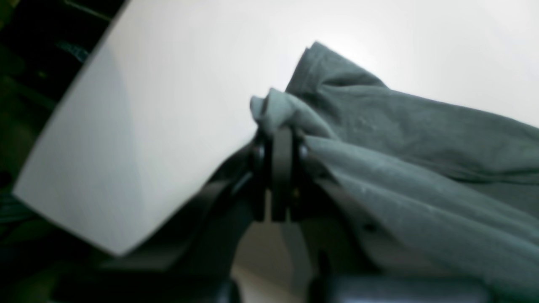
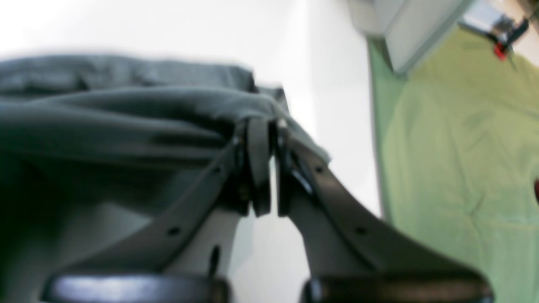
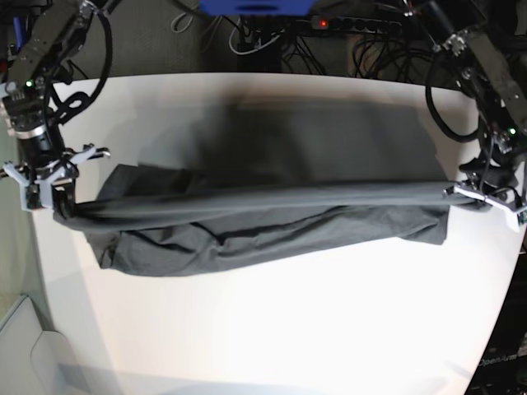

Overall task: Layout the t-shirt on the table in an organized manner, then fold the t-shirt properly
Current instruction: 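Lift the grasped shirt edge and fold it over with both grippers, then lower the folded edge onto the shirt and release with both grippers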

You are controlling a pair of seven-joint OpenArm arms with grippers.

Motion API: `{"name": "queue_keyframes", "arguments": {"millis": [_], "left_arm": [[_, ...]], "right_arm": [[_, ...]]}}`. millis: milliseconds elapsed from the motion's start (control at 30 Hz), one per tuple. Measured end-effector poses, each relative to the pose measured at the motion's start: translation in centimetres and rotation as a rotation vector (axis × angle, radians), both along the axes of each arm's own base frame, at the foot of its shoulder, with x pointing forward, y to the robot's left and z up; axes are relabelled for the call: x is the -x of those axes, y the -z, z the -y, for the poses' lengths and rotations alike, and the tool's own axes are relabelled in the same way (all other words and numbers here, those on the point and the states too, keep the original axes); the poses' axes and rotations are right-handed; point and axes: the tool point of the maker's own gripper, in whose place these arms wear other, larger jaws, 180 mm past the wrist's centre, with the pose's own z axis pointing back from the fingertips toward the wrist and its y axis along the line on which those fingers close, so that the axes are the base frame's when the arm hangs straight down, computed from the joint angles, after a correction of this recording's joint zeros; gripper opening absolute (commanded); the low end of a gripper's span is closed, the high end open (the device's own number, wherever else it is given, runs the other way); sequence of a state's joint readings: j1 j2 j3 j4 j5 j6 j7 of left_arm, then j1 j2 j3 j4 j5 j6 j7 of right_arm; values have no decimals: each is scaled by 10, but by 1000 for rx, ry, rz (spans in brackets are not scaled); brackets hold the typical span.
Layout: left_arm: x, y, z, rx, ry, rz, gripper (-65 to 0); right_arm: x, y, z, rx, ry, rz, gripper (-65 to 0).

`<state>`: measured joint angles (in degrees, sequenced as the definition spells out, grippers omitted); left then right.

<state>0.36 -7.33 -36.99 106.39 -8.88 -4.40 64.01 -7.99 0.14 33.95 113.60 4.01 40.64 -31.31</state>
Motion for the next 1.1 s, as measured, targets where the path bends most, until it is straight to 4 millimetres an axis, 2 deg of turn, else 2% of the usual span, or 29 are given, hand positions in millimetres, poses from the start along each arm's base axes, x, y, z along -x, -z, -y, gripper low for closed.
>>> {"name": "queue_keyframes", "arguments": {"millis": [100, 167, 300, 433, 467, 500, 533, 667, 700, 767, 833, 967, 1000, 1100], "left_arm": [[-5, 32, -2, 66, -20, -61, -648], [-5, 50, -2, 98, -29, -100, -648], [-21, 53, -12, 101, -47, -66, -647], [-34, 67, -20, 146, -53, -105, -639], [-33, 72, -23, 155, -61, -126, -619], [-32, 74, -26, 155, -64, -135, -572], [-30, 76, -29, 151, -67, -149, -507], [-22, 80, -34, 137, -77, -180, -166], [-22, 79, -33, 142, -76, -178, -122], [-24, 74, -30, 145, -65, -165, -124], [-29, 67, -29, 124, -29, -150, -144], [-30, 55, -18, 78, 99, -166, -155], [-29, 52, -19, 67, 102, -162, -155], [-15, 55, -21, 47, 97, -174, -154]], "right_arm": [[-12, 21, -3, 46, 17, -132, -650], [-29, 30, -7, 58, 11, -179, -650], [-62, 54, -15, 85, -11, -295, -650], [-84, 78, -15, 156, -12, -437, -640], [-87, 82, -14, 167, -12, -456, -624], [-88, 83, -14, 176, -11, -466, -601], [-87, 84, -12, 185, -6, -472, -576], [-76, 80, 4, 230, 39, -487, -420], [-73, 77, 6, 237, 47, -477, -373], [-67, 72, 6, 246, 55, -462, -288], [-61, 64, -4, 233, 63, -432, -230], [-39, 32, -32, 191, 37, -291, -217], [-28, 35, -36, 183, 37, -303, -216], [3, 67, -52, 178, -5, -412, -216]]}}
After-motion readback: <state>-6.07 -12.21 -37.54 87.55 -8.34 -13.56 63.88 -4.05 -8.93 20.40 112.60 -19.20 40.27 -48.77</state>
